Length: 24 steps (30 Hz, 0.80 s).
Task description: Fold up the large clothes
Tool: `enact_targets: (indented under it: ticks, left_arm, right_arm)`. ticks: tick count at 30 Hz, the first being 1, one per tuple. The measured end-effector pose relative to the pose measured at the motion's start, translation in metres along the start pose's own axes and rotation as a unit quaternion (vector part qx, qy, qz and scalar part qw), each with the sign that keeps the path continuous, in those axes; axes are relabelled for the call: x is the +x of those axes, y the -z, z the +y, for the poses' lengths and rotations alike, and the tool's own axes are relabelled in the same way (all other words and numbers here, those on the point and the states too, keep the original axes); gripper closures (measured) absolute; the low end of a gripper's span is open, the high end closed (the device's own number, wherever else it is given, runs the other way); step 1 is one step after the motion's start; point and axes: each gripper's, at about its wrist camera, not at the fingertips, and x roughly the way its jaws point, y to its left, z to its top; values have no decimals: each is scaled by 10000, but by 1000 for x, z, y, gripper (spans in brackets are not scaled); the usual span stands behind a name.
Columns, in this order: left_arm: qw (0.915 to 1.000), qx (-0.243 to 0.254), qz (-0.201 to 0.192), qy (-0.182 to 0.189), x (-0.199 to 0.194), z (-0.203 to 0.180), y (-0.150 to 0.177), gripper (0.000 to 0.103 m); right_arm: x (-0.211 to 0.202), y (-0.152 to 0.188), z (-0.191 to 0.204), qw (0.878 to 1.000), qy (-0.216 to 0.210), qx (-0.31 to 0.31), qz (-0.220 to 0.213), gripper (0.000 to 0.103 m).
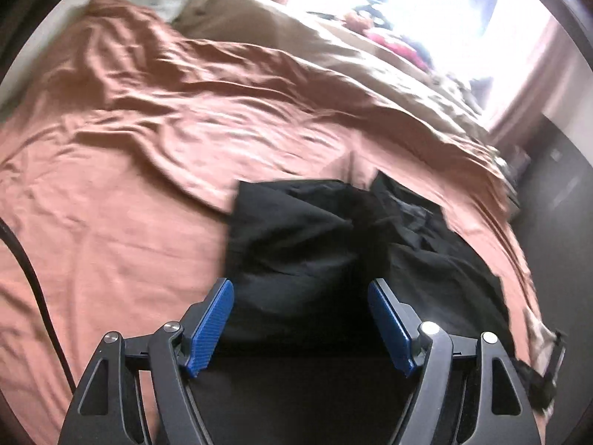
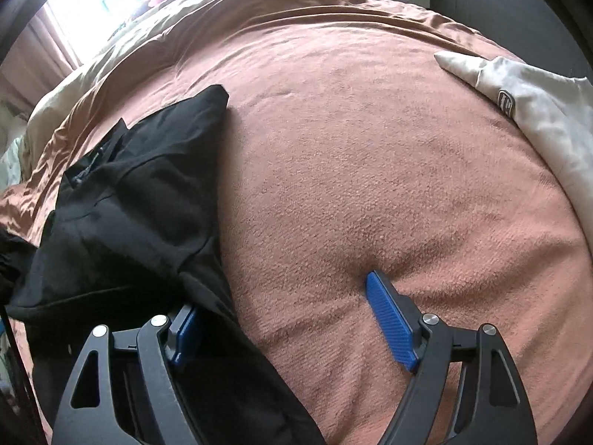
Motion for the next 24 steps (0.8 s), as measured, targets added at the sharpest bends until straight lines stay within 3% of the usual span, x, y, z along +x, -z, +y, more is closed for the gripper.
enact_targets:
  ticks: [3,10,13,15,18,24]
  left_arm:
    - [9996,-175,197,97,-1,21,-4,27]
    - [9994,222,185,163,-2,19,-5,27]
    - [9981,550,238,158,11,5,-2,27]
    - [9964,813,213,48,20,-9,1,27]
    - [9937,1090,257,108,34,-28,4,28]
    - [9885,1463,290,247,57,-56,6,29]
  right_arm:
    - [-6,1,7,10000,53,-73,-17,24]
    - [-46,15,-2,9978,-606,-100,-258,24]
    - [-70,12,-3,9948,-876,-238,-467,34]
    - [-80,2,2,9927,-1001,-373,-568,47]
    - [-77,-12,12,9919,-1031,-492,-554,60]
    - [-42,-27,39,9912,-1163,-602,-197,68]
